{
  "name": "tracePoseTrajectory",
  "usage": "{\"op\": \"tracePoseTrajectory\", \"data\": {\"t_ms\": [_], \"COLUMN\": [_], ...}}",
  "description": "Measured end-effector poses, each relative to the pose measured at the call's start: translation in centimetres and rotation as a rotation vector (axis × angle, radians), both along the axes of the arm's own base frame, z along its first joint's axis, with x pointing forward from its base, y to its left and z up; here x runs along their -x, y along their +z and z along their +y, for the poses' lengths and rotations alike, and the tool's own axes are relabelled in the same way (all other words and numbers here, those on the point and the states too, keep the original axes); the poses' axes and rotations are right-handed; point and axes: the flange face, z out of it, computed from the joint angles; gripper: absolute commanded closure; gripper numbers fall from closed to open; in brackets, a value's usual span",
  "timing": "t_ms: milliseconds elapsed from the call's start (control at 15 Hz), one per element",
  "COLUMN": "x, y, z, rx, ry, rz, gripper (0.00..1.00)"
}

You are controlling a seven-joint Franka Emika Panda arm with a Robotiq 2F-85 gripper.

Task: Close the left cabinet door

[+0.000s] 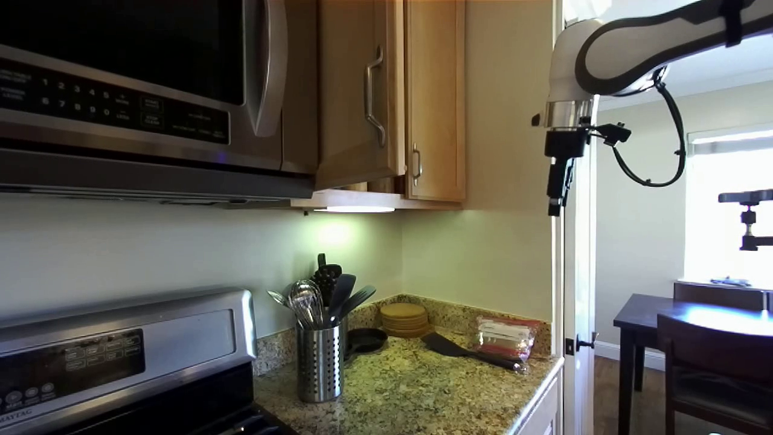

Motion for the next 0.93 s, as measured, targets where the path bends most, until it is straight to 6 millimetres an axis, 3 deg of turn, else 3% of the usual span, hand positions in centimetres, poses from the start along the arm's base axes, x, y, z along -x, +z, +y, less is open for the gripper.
{"op": "tracePoseTrajectory", "data": {"t_ms": [467, 933], "x": [1.9, 2.8], "y": [6.5, 9.7], "z": [6.3, 12.8], "rx": [-0.131, -0.241], "ry": [0.143, 0.282], "rz": [-0.168, -0.230], "gripper": [0.00, 0.00]}}
